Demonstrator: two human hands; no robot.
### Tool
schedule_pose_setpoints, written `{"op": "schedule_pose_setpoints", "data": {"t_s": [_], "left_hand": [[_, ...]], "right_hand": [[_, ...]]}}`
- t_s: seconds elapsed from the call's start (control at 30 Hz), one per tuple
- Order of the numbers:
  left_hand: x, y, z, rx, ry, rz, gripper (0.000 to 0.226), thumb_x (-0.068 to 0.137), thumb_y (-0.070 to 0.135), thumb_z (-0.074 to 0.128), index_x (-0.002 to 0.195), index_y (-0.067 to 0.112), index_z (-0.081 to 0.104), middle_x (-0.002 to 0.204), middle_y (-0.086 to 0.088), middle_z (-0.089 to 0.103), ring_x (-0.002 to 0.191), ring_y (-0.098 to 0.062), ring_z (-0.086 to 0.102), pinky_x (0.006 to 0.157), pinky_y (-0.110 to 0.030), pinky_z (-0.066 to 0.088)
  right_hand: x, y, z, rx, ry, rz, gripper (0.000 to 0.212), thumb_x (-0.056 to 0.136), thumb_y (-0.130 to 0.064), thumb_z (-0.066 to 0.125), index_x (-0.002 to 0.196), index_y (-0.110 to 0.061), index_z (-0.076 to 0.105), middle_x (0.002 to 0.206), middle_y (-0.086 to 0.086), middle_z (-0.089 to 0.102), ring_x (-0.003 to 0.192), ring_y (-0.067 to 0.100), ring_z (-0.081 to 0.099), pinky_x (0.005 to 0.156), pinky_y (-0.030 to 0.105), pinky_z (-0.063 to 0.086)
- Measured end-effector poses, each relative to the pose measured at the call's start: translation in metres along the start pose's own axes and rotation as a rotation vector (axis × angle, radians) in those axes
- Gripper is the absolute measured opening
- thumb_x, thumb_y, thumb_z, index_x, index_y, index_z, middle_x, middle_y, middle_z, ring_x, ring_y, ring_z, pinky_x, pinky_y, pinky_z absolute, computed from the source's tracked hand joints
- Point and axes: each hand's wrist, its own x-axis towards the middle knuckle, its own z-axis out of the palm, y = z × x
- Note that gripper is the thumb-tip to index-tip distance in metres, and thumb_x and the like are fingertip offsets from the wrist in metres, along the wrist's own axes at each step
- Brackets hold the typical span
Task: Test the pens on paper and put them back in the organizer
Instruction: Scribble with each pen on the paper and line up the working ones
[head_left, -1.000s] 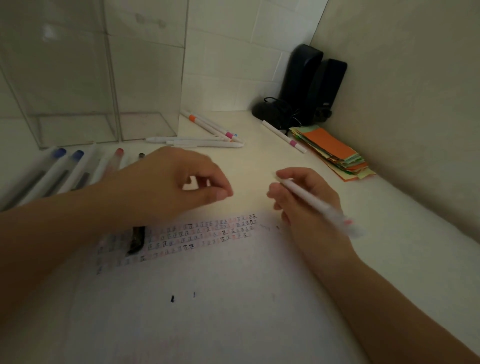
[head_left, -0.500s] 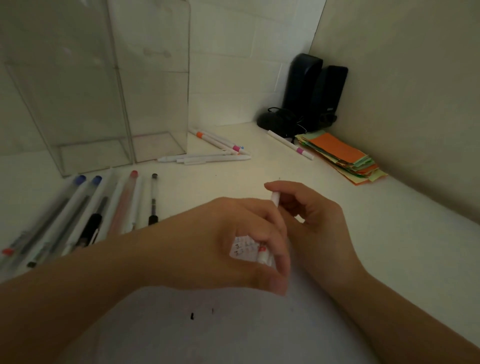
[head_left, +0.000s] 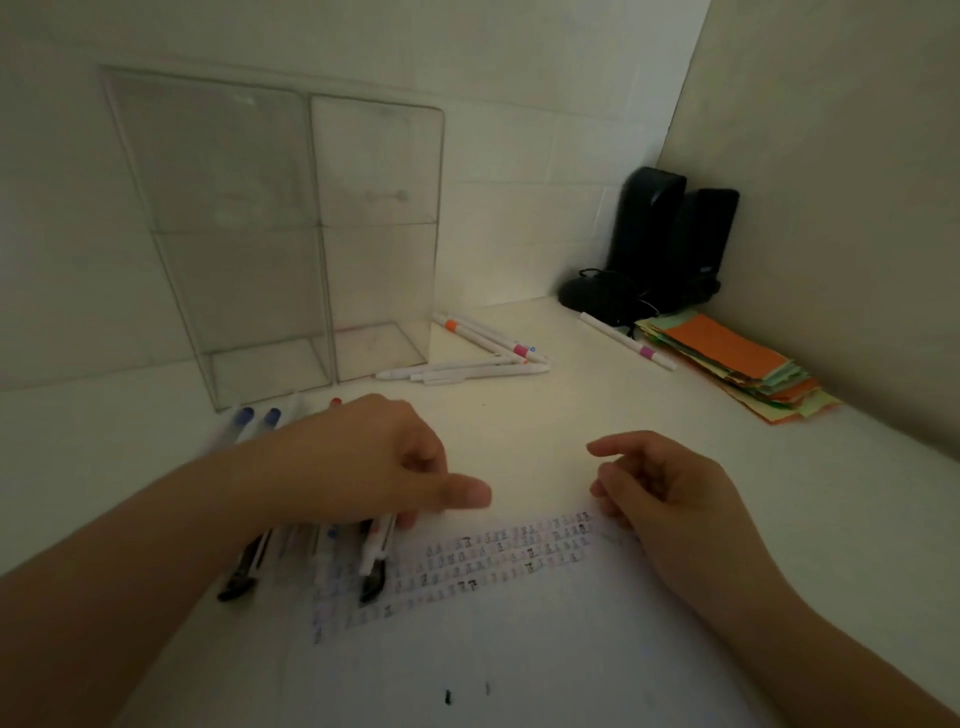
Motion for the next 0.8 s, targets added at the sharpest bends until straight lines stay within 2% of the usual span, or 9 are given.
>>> {"op": "schedule_pose_setpoints", "data": {"t_s": [0.07,0.17,0.3,0.37,0.43,0.47,0.6,0.7,0.8], "left_hand": [[0.001,-0.004,-0.002,-0.045,0.001,-0.051,0.050,0.070,0.066,0.046,0.073,0.022,0.069,0.061,0.008,0.070,0.041,0.002,0.052,0.053,-0.015,0.046],[0.007,-0.010,-0.001,-0.077,0.111,-0.018,0.027,0.083,0.050,0.052,0.077,0.028,0.067,0.064,0.015,0.071,0.047,0.003,0.052,0.055,-0.008,0.042],[0.027,-0.010,0.006,0.001,0.341,0.073,0.007,0.087,0.030,0.056,0.085,0.034,0.062,0.084,0.017,0.066,0.069,0.001,0.055,0.061,-0.004,0.037],[0.043,-0.010,0.011,0.083,0.367,0.107,0.015,0.088,0.024,0.056,0.102,0.030,0.060,0.104,0.010,0.058,0.085,-0.005,0.052,0.074,-0.011,0.037],[0.061,-0.011,0.014,0.197,0.374,0.138,0.028,0.089,0.022,0.053,0.117,0.023,0.053,0.121,0.002,0.049,0.107,-0.013,0.046,0.094,-0.026,0.036],[0.070,-0.011,0.016,0.251,0.387,0.138,0.032,0.090,0.022,0.051,0.122,0.020,0.049,0.126,-0.001,0.046,0.113,-0.017,0.043,0.098,-0.032,0.035],[0.093,-0.010,0.018,0.451,0.405,0.030,0.039,0.093,0.026,0.044,0.129,0.013,0.041,0.131,-0.011,0.042,0.116,-0.027,0.039,0.096,-0.039,0.037],[0.100,-0.010,0.017,0.562,0.428,-0.031,0.036,0.093,0.028,0.042,0.123,0.009,0.043,0.128,-0.015,0.044,0.113,-0.031,0.042,0.092,-0.039,0.039],[0.105,-0.013,0.011,0.639,0.357,-0.058,0.029,0.094,0.031,0.039,0.113,0.010,0.047,0.119,-0.013,0.052,0.109,-0.030,0.046,0.087,-0.037,0.037]], "right_hand": [[0.001,0.000,0.001,0.022,-0.002,0.004,0.027,0.089,-0.008,0.053,0.088,-0.032,0.065,0.070,0.001,0.067,0.064,-0.001,0.061,0.060,0.009,0.046],[0.003,0.001,0.001,0.062,-0.008,0.029,0.025,0.090,-0.008,0.053,0.089,-0.029,0.066,0.070,0.003,0.068,0.058,-0.003,0.059,0.054,0.007,0.042],[0.005,0.002,0.001,0.121,0.002,0.054,0.026,0.090,-0.007,0.052,0.088,-0.028,0.067,0.067,0.000,0.067,0.052,-0.002,0.057,0.051,0.008,0.042],[0.005,0.003,0.001,0.140,0.000,0.056,0.026,0.089,-0.007,0.052,0.088,-0.028,0.067,0.067,0.000,0.067,0.052,-0.001,0.056,0.051,0.009,0.042],[0.006,0.003,0.000,0.149,-0.001,0.049,0.026,0.089,-0.006,0.051,0.088,-0.027,0.067,0.066,0.000,0.066,0.051,-0.001,0.056,0.051,0.010,0.042],[0.006,0.003,0.000,0.153,-0.002,0.048,0.026,0.089,-0.006,0.051,0.088,-0.026,0.067,0.066,-0.001,0.066,0.051,-0.001,0.056,0.051,0.010,0.042],[0.006,0.005,0.000,0.161,-0.012,0.043,0.025,0.088,-0.007,0.052,0.089,-0.027,0.067,0.065,-0.001,0.066,0.053,0.000,0.056,0.053,0.012,0.043],[0.007,0.006,0.001,0.157,-0.015,0.043,0.025,0.088,-0.007,0.052,0.088,-0.028,0.067,0.065,-0.001,0.066,0.053,0.000,0.056,0.056,0.015,0.044],[0.007,0.006,0.001,0.158,-0.014,0.036,0.026,0.088,-0.007,0.052,0.087,-0.028,0.067,0.066,0.000,0.066,0.053,0.001,0.056,0.057,0.017,0.044]]}}
